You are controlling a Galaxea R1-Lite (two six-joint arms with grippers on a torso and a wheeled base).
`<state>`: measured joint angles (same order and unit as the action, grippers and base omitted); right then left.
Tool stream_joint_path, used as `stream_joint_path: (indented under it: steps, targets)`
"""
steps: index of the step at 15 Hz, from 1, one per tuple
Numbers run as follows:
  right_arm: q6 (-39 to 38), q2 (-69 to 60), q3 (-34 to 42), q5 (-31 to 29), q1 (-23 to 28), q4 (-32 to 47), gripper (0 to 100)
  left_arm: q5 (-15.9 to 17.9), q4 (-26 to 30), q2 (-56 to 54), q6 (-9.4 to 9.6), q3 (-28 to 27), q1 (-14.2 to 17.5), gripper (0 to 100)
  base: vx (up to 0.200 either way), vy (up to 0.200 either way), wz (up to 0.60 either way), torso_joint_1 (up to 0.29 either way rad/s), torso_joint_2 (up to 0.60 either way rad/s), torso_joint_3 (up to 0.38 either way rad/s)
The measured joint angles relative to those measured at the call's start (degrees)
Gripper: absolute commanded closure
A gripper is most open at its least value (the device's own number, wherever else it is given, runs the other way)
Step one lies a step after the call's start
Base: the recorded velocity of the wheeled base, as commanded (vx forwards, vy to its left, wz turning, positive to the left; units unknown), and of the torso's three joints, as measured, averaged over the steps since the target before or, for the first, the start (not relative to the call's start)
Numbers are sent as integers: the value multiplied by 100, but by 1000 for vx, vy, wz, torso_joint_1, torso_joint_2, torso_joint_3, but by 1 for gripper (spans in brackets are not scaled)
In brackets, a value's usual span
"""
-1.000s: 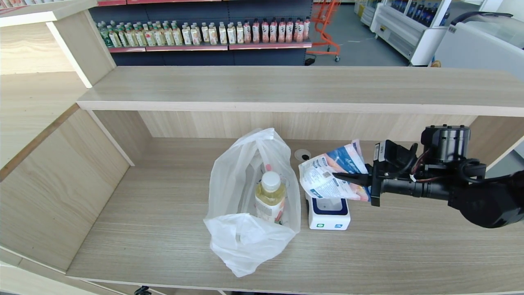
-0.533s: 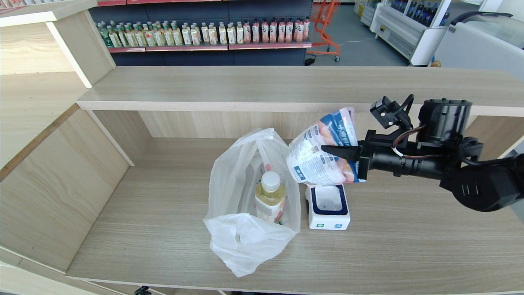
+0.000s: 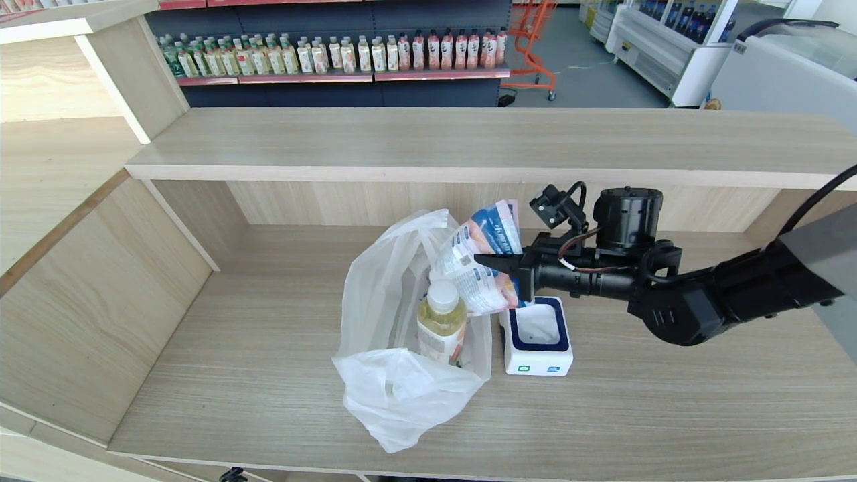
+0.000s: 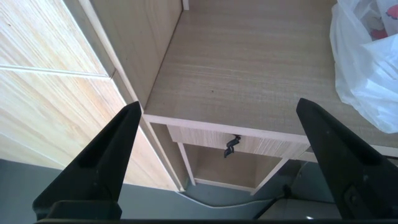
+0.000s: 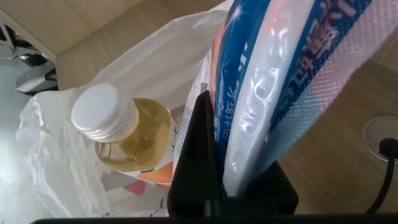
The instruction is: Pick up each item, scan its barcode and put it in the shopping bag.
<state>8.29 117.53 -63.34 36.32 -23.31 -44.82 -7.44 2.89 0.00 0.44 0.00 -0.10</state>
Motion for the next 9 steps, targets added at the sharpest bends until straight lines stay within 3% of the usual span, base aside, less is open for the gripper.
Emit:
stream_joint_path:
  steps: [8, 9]
  targets:
    - [18, 837, -421, 9, -138, -425, 100, 0, 0, 0, 0, 0, 0, 0, 0, 0, 0, 0, 0, 0]
    - [7, 883, -496, 11, -168, -428, 0, 2, 0, 0, 0, 0, 0, 0, 0, 0, 0, 0, 0, 0]
